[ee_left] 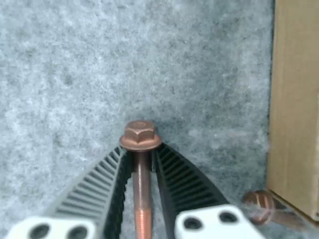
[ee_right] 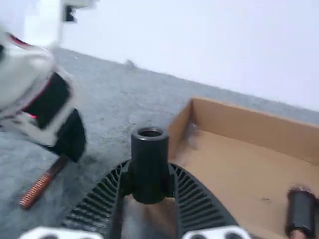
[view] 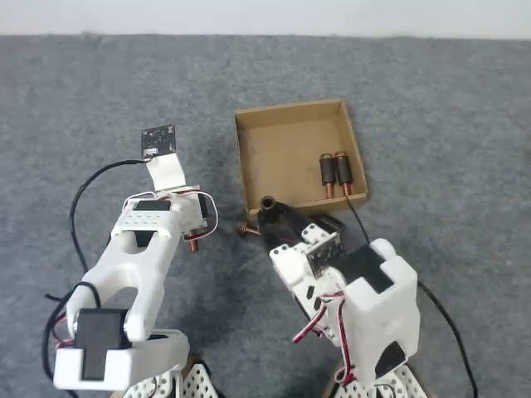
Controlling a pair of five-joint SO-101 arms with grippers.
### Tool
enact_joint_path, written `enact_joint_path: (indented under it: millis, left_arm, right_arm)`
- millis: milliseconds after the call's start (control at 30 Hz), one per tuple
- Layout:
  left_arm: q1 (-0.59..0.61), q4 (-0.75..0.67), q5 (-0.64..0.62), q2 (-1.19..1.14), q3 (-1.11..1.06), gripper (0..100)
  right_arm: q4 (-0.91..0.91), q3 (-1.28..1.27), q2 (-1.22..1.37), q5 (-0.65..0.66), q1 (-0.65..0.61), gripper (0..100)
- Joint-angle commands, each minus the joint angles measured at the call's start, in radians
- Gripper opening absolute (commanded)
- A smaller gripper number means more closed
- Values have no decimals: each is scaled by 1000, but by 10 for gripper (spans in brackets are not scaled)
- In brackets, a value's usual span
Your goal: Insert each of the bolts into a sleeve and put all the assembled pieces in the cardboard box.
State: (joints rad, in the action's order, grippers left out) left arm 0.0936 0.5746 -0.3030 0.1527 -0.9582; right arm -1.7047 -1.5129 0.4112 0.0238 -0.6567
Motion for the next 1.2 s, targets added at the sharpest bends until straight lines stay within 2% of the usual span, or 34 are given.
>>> enact_joint_path:
  millis: [0,267,500,733,1000,1167]
  left_arm:
    - [2,-34,12,63,12,12]
    - [0,-48,12,74,21,12]
    - [-29,-272,11,118,13,12]
    - [-34,-270,9,350,-8,12]
    - [-180,-275,9,667,-179,12]
    - [-204,-272,8,888,-295,12]
  right_arm:
    - [-54,-44,-33,20,-35,6]
    - [-35,-114,-130,14,-38,6]
    - [-18,-114,-130,14,-47,6]
    - [-16,-114,-130,14,-47,6]
    - [-16,-114,-130,14,-101,6]
    - [-16,-114,-130,14,-127,6]
